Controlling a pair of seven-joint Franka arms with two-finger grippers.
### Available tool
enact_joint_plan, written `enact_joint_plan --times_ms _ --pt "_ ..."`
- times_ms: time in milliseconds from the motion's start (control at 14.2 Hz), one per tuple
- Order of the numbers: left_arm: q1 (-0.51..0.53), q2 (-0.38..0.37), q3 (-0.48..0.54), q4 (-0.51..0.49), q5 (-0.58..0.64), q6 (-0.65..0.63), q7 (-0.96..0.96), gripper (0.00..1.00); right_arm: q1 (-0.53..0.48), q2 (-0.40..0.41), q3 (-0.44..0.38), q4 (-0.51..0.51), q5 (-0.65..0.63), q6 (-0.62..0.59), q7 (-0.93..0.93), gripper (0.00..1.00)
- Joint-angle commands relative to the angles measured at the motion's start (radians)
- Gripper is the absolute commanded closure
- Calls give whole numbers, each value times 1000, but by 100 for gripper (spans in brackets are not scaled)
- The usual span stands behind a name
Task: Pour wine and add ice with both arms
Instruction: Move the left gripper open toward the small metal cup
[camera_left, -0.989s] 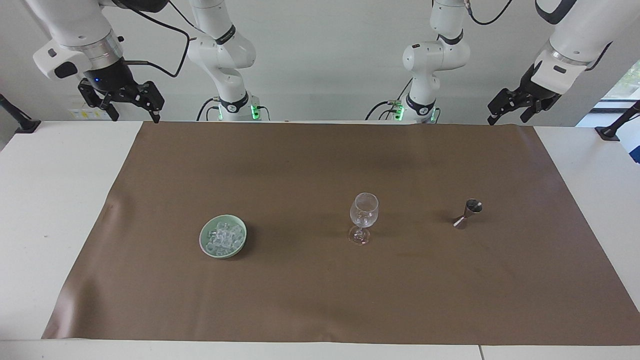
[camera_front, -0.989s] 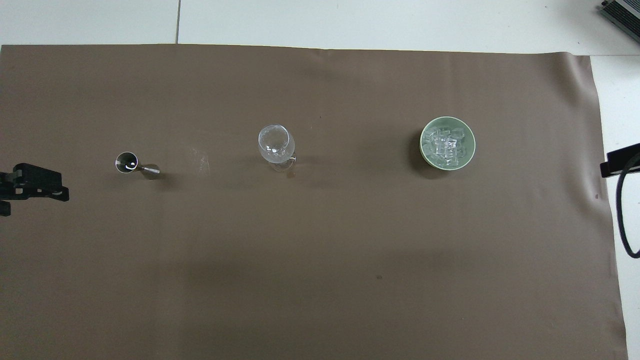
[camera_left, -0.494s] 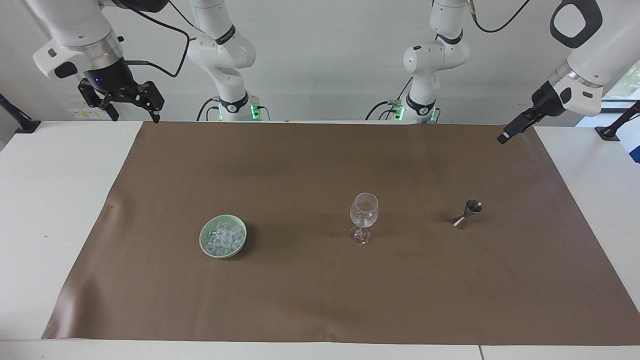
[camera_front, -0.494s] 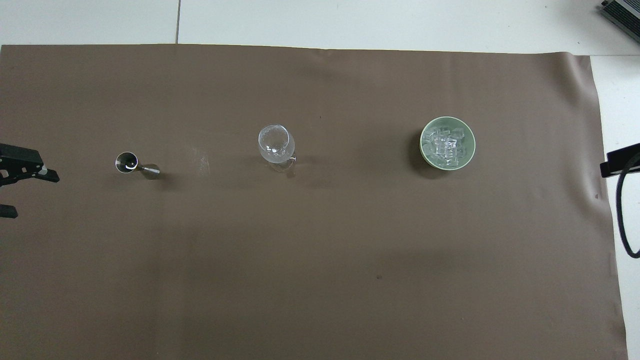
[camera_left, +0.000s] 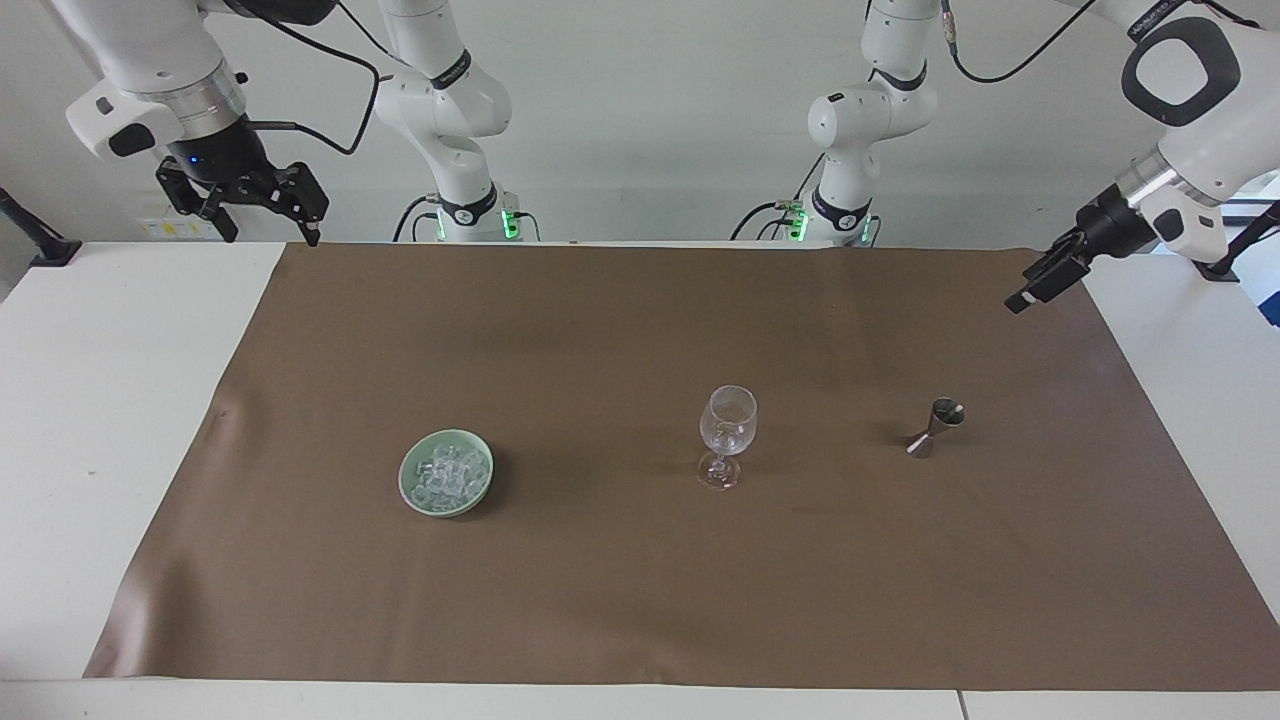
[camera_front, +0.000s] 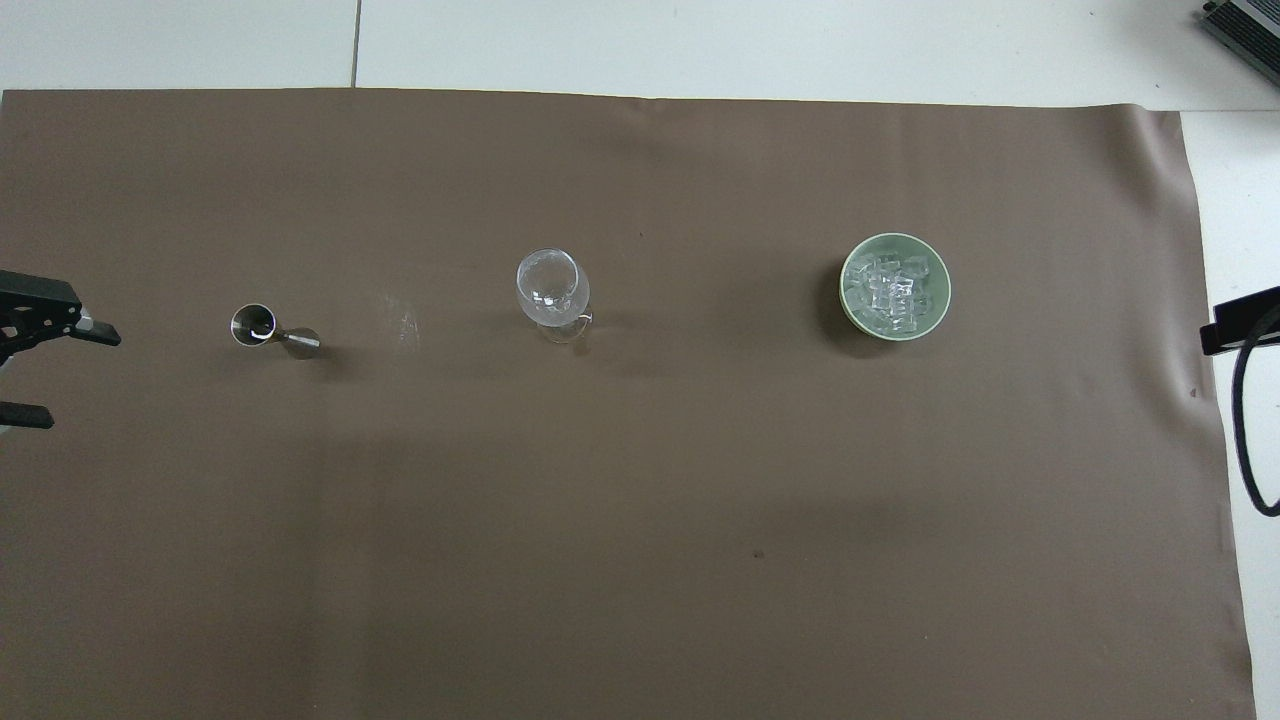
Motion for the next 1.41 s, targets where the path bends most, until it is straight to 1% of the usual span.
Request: enact_joint_plan --times_ms 0,141,424,636,918,1201,1342 --pt "22 0 -9 -36 -82 54 -158 0 -2 -15 2 -20 20 20 11 0" --pt "88 23 -10 -73 -171 86 -180 0 -2 -15 2 -20 20 20 11 0" --pt "146 57 -9 -167 -300 149 -193 0 -2 -15 2 -20 20 20 9 0" --pt "174 69 -9 -272 -386 213 -195 0 -2 -15 2 -20 20 20 11 0" --pt "159 53 -10 -392 -501 293 -193 0 -2 -15 2 -20 20 20 11 0" --pt "130 50 -10 -431 -540 333 -189 0 -2 -15 2 -20 20 20 9 0" --pt "136 60 -10 -444 -569 328 -155 0 -2 -15 2 -20 20 19 9 0"
